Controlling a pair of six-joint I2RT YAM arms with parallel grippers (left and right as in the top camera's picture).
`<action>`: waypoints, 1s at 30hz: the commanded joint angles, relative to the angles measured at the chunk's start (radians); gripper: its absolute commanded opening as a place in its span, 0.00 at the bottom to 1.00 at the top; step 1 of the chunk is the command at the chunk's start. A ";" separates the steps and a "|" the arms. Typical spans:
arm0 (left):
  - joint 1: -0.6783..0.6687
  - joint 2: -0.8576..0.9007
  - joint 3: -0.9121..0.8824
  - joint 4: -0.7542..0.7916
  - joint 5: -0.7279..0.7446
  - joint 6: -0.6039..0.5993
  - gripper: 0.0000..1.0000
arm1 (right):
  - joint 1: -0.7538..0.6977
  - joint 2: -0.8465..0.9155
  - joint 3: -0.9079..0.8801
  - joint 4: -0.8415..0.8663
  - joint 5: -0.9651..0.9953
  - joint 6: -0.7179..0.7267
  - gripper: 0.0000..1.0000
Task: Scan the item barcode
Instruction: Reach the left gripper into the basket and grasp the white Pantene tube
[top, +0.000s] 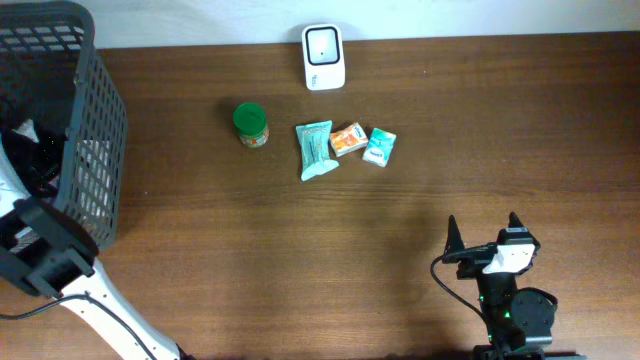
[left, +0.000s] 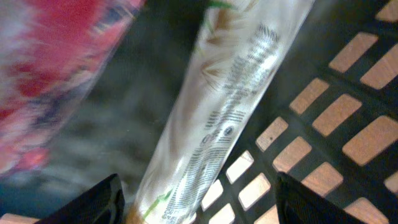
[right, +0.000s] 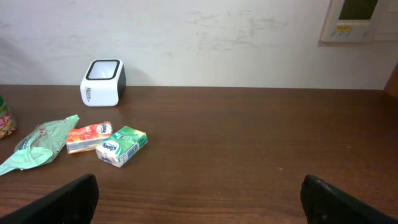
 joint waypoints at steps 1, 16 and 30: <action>-0.032 0.009 -0.117 0.064 0.068 0.071 0.75 | -0.001 -0.005 -0.007 -0.004 0.009 0.003 0.99; -0.047 0.010 -0.277 0.196 -0.020 0.078 0.27 | -0.001 -0.005 -0.007 -0.004 0.009 0.003 0.99; -0.019 0.003 0.757 -0.101 0.015 -0.199 0.00 | -0.001 -0.005 -0.007 -0.003 0.009 0.003 0.99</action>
